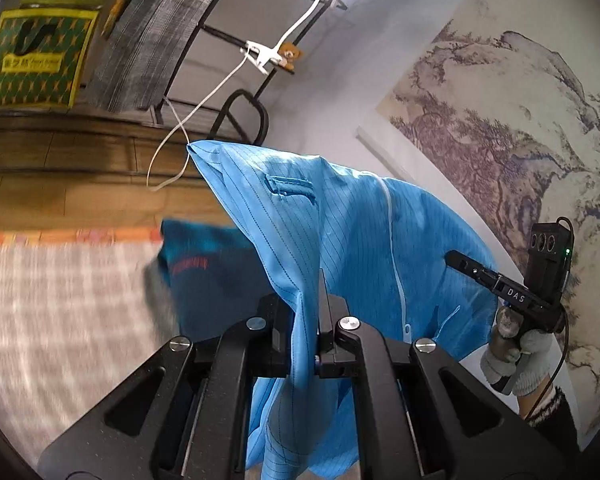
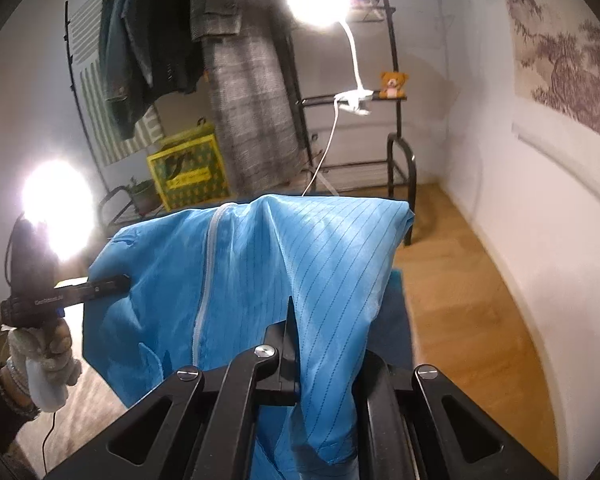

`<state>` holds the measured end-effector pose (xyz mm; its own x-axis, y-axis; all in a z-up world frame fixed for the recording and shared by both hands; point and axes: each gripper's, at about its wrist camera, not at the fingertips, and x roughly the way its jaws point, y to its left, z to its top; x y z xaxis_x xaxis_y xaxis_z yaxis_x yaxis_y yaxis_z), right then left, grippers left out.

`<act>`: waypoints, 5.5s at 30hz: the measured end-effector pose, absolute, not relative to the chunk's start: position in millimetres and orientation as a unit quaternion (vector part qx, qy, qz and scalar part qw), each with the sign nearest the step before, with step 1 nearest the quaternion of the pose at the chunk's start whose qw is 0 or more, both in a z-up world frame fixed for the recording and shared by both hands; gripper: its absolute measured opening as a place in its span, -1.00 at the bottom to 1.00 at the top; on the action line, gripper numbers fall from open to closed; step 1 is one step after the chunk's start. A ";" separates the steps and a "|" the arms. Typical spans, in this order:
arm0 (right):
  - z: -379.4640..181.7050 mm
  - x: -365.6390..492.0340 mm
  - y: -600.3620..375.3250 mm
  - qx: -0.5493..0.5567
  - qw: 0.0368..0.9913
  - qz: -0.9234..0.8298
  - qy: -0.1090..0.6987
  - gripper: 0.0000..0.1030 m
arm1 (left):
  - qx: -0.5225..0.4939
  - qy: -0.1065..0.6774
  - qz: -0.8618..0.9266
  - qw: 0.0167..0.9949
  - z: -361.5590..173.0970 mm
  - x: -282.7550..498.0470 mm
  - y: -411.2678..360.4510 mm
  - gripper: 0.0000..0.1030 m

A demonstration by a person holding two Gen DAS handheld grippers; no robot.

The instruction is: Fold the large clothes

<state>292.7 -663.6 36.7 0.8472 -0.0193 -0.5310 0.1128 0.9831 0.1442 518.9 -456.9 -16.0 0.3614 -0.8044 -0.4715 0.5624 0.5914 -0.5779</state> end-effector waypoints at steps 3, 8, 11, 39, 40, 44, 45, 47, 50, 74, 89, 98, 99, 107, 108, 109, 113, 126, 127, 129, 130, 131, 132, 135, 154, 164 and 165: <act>34.1 314.6 -674.1 0.078 0.960 -0.037 0.266 -0.95 | -0.157 0.370 -0.414 0.817 -22.6 537.6 -469.2 -0.92; 3.5 351.5 -688.5 0.081 0.958 -0.039 0.274 -0.95 | -0.147 0.392 -0.389 0.821 -55.6 565.7 -482.7 -0.92; -18.7 369.1 -697.4 0.085 0.951 -0.045 0.293 -0.86 | -0.127 0.398 -0.370 0.830 -70.8 573.4 -488.8 -0.90; 36.7 294.1 -700.5 0.091 0.936 -0.212 0.266 0.24 | -0.046 0.343 -0.308 0.886 21.2 471.7 -438.4 0.12; 43.5 286.5 -695.8 0.090 0.937 -0.212 0.263 0.24 | -0.042 0.339 -0.309 0.887 29.2 464.1 -435.4 0.12; 80.2 247.1 -671.2 0.088 0.943 -0.205 0.246 0.24 | -0.030 0.312 -0.314 0.896 72.3 421.6 -414.6 0.12; 85.5 238.4 -666.5 0.087 0.944 -0.205 0.243 0.24 | -0.031 0.308 -0.316 0.897 80.7 413.7 -409.5 0.12; 104.9 215.4 -652.8 0.090 0.947 -0.200 0.233 0.25 | -0.033 0.299 -0.318 0.899 102.1 391.1 -394.9 0.12; 124.9 188.1 -634.8 0.087 0.950 -0.199 0.226 0.25 | -0.031 0.292 -0.320 0.901 125.7 363.8 -375.7 0.12; 213.2 -57.0 -452.3 0.049 0.964 -0.185 0.185 0.38 | 0.019 0.262 -0.334 0.905 230.3 102.6 -191.7 0.20; 172.1 -113.8 -420.8 0.076 0.963 -0.176 0.187 0.40 | 0.011 0.238 -0.325 0.915 246.3 31.0 -113.9 0.21; 155.3 -115.2 -407.8 0.070 0.963 -0.173 0.192 0.53 | 0.058 0.233 -0.302 0.923 220.2 13.1 -124.0 0.43; 149.7 -115.3 -402.9 0.071 0.964 -0.169 0.195 0.53 | 0.064 0.234 -0.298 0.923 210.8 11.7 -126.9 0.43; 107.9 -109.5 -366.8 0.060 0.964 -0.165 0.198 0.85 | 0.054 0.263 -0.287 0.920 140.7 21.3 -140.4 0.53; 102.6 -107.0 -362.5 0.062 0.965 -0.162 0.198 0.90 | 0.055 0.268 -0.285 0.919 134.1 25.0 -142.2 0.53; 98.3 -104.2 -359.0 0.062 0.965 -0.161 0.199 0.97 | 0.056 0.272 -0.281 0.919 128.6 29.5 -144.0 0.53; 79.5 -86.9 -340.7 0.054 0.965 -0.163 0.196 0.99 | 0.053 0.280 -0.262 0.922 105.5 45.6 -148.5 0.54; 30.8 -19.6 -330.5 0.091 0.958 -0.172 0.211 0.99 | 0.058 0.283 -0.216 0.933 65.4 92.1 -149.4 0.90; 28.4 -15.2 -330.7 0.091 0.958 -0.173 0.212 0.99 | 0.058 0.281 -0.213 0.934 64.0 93.1 -149.3 0.94; 22.1 -9.5 -329.3 0.090 0.957 -0.174 0.212 0.99 | 0.056 0.271 -0.208 0.938 62.1 93.5 -148.8 0.97; 20.1 -7.3 -330.1 0.089 0.957 -0.175 0.212 0.99 | 0.054 0.270 -0.206 0.939 61.3 94.5 -148.8 1.00; 17.1 -5.1 -330.8 0.088 0.957 -0.178 0.212 0.99 | 0.053 0.272 -0.206 0.939 60.1 95.6 -149.1 1.00; 14.5 -2.3 -332.8 0.089 0.956 -0.181 0.214 0.99 | 0.051 0.274 -0.206 0.938 58.4 97.0 -149.8 1.00; 8.2 2.9 -336.1 0.092 0.953 -0.188 0.218 0.99 | 0.053 0.280 -0.202 0.937 54.4 100.2 -153.3 1.00; -8.5 22.8 -333.2 0.085 0.948 -0.194 0.236 0.99 | 0.086 0.288 -0.207 0.931 42.9 100.9 -174.9 1.00; -10.8 23.3 -334.7 0.086 0.947 -0.198 0.237 0.99 | 0.082 0.286 -0.208 0.932 44.1 101.7 -173.2 1.00; -10.8 23.3 -335.5 0.087 0.947 -0.198 0.237 0.99 | 0.082 0.286 -0.208 0.932 44.1 101.5 -173.2 1.00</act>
<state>23.3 -335.5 -10.8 0.8094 -0.3332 -0.4836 0.4161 0.9065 0.0719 101.5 -173.2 44.1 0.7507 -0.3399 -0.5665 0.4337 0.9004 0.0345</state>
